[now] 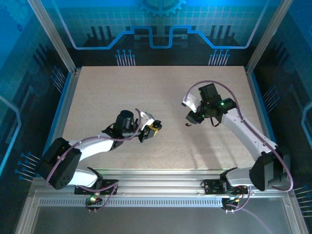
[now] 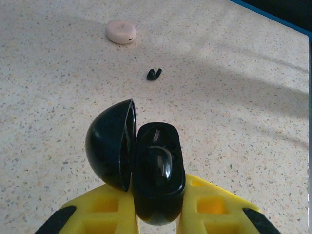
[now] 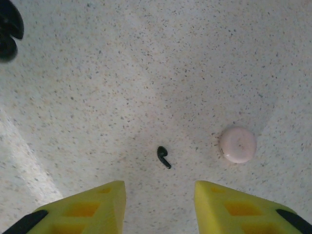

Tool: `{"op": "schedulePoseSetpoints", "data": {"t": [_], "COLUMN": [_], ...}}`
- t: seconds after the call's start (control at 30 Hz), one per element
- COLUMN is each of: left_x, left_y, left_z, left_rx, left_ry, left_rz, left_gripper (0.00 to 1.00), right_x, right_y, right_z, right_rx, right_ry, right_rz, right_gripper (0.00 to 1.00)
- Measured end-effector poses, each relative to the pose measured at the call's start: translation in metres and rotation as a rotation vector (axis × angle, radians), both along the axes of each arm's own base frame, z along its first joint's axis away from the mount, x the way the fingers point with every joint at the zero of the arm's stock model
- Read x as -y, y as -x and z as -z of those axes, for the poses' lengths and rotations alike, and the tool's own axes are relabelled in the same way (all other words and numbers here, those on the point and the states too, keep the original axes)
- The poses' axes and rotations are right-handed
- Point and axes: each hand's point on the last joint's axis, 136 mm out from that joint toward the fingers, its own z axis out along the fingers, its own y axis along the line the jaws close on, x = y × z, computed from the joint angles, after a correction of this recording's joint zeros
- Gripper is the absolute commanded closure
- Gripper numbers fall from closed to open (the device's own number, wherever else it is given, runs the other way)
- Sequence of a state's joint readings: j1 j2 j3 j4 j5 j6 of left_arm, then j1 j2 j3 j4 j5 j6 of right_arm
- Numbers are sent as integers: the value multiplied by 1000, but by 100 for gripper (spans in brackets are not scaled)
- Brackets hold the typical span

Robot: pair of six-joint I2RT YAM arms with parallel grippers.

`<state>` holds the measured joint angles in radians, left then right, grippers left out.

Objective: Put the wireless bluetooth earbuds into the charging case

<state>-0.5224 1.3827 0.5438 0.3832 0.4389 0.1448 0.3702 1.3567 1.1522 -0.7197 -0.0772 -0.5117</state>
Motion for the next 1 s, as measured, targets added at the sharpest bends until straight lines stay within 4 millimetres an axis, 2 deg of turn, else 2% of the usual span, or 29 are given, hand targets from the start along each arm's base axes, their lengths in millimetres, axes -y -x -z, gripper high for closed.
{"op": "schedulePoseSetpoints", "data": {"t": [0.23,0.43,0.73,1.0], "left_x": [-11,-17,-18,-16], "left_y": [-16,-22,-27,-28], "left_z": [0,0,-5,-10], "left_rx": [-44,-54,-46,-38], "left_ry": [33,38,42,50], "left_rz": [-74,-99,-107,-100], "left_gripper": [95,95,94,94], "right_x": [-12,-16,-12,-4], "right_y": [-11,-24,-33,-29], "right_z": [35,70,111,124], "right_rx": [-27,-95,-183,-204], "right_ry": [123,222,311,362], "right_rz": [-304,-492,-632,-685], "right_gripper": [57,57,57,57]}}
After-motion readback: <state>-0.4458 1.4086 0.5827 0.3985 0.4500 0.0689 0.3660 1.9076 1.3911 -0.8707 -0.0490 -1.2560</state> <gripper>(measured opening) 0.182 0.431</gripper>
